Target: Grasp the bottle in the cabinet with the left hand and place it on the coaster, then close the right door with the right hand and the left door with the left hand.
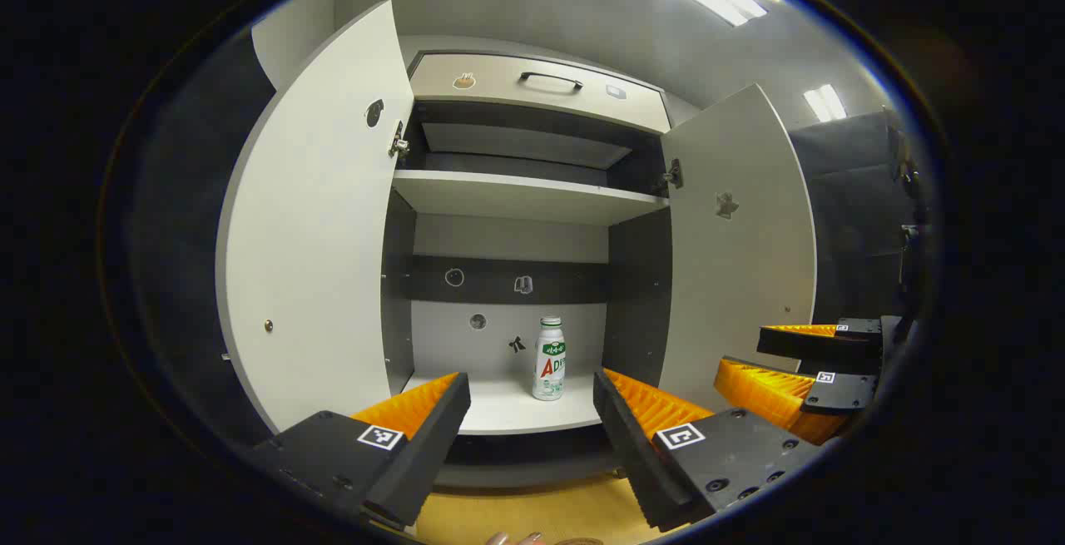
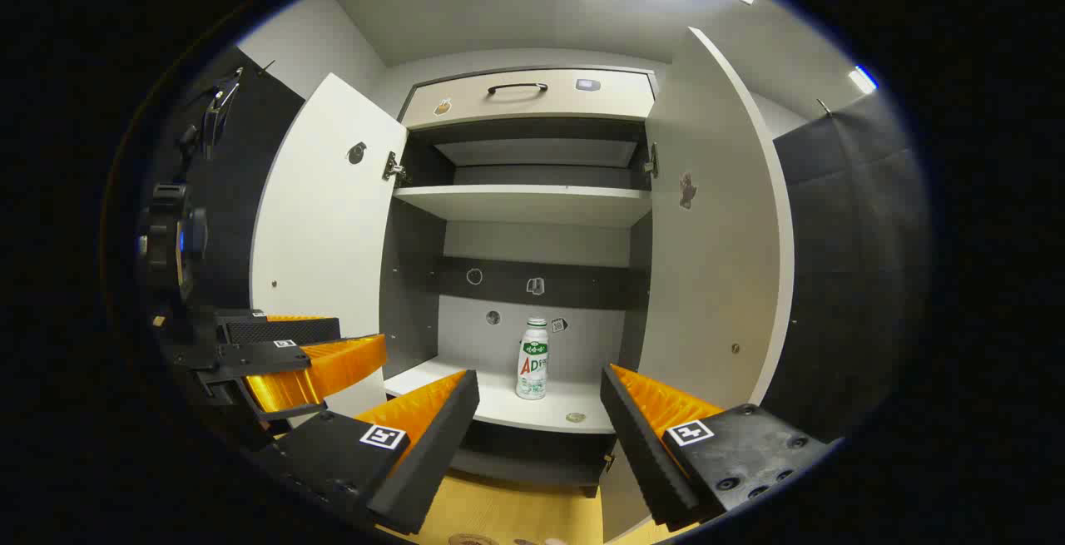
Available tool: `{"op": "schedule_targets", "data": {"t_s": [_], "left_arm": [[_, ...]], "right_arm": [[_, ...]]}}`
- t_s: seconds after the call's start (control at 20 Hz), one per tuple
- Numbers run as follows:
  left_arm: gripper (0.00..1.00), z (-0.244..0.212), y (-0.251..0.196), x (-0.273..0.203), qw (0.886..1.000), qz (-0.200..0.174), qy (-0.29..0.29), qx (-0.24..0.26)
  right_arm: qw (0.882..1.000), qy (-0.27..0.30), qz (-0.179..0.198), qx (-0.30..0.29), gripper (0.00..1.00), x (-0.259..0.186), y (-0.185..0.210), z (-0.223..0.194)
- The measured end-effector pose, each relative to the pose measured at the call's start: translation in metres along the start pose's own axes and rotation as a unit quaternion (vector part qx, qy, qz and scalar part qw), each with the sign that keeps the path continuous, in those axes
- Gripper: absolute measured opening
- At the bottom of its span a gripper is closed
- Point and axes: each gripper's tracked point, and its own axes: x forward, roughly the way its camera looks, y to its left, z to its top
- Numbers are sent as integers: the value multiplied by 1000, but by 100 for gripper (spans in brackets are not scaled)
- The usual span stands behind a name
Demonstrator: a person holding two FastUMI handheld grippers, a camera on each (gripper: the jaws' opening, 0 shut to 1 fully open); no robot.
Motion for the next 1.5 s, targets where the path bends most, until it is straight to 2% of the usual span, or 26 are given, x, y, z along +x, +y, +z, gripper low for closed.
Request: {"op": "schedule_targets", "data": {"t_s": [0.4,0.8,0.9,0.95,1.0,1.35,1.5], "left_arm": [[95,-2,-4,5,1000,-14,0,-1],[95,-2,2,6,1000,-12,-2,-1],[94,-3,3,7,1000,-17,0,-1],[95,-2,3,8,1000,-20,-1,-1],[94,-3,2,7,1000,-22,-1,0],[94,-2,1,25,998,-58,-5,-5],[94,-5,1,44,997,-70,-10,8]], "right_arm": [[1000,5,-12,-2,98,-1,-7,-2],[1000,9,-18,-2,98,0,-8,-3],[1000,10,-22,-5,98,-1,-7,-3],[1000,10,-23,-6,94,-1,-6,-4],[1000,10,-25,-7,98,-2,-5,-4],[999,6,-46,-17,98,-9,-1,-3],[998,10,-56,-14,98,-11,-3,-8]]}}
